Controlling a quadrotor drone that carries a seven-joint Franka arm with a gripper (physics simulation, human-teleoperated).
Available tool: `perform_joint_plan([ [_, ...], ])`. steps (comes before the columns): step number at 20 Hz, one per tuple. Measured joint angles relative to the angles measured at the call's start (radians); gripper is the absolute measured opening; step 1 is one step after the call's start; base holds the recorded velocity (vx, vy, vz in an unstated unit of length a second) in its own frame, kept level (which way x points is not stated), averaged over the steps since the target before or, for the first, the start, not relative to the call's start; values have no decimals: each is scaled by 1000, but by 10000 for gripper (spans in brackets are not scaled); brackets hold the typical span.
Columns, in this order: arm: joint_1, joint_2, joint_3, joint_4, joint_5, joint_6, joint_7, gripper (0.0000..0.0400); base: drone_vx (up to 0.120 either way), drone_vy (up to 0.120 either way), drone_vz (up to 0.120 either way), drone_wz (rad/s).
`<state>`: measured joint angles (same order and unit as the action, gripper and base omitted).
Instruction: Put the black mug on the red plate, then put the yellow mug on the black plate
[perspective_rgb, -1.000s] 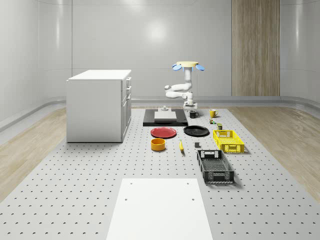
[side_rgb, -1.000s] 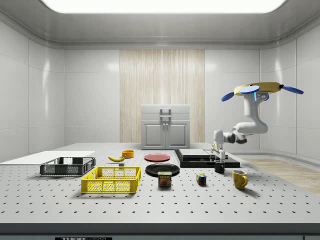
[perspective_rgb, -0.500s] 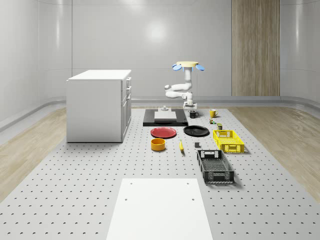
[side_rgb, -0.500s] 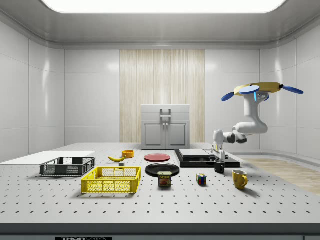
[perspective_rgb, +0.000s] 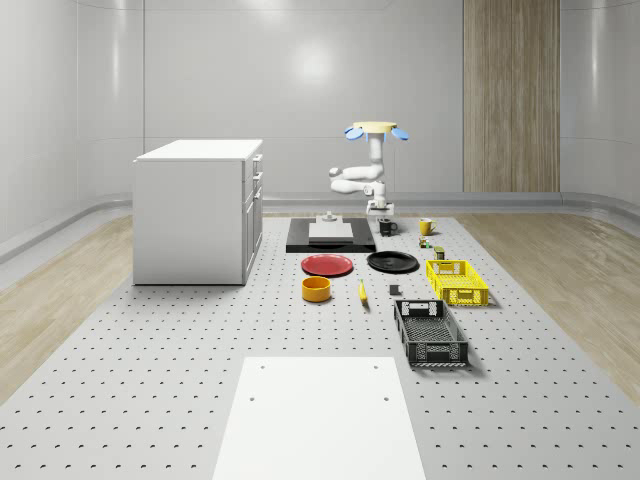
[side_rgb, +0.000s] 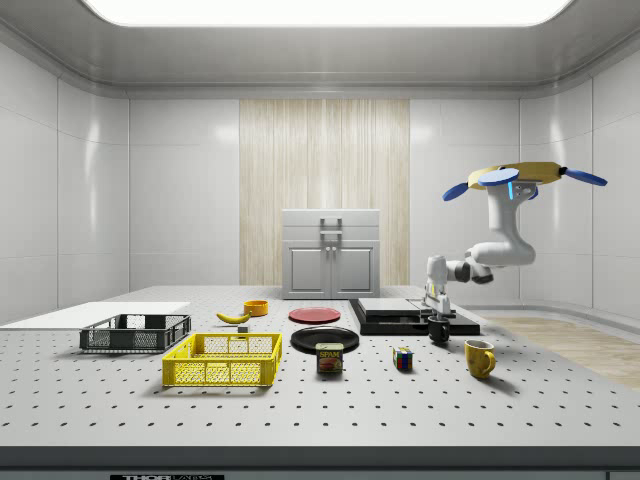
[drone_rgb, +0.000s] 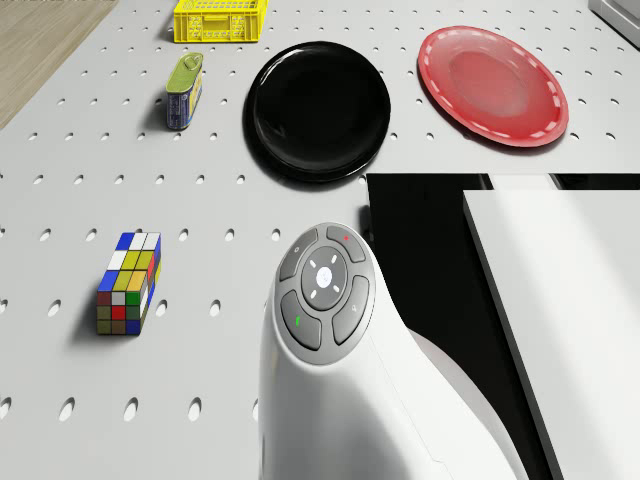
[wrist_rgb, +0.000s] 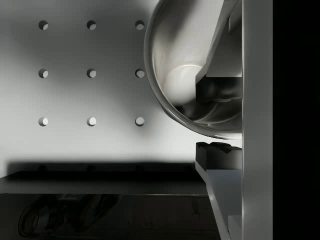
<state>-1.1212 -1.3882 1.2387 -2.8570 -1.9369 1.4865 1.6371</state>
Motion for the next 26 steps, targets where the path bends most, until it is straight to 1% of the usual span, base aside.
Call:
perform_joint_plan([
  [5, -3, -4, 59, -11, 58, -16, 9, 111, 0, 0, 120, 0],
  [10, -8, -13, 86, -15, 86, -15, 14, 110, 120, -120, 120, 0],
  [26, -18, -49, 105, -15, 114, 15, 24, 110, 120, -120, 0, 0],
])
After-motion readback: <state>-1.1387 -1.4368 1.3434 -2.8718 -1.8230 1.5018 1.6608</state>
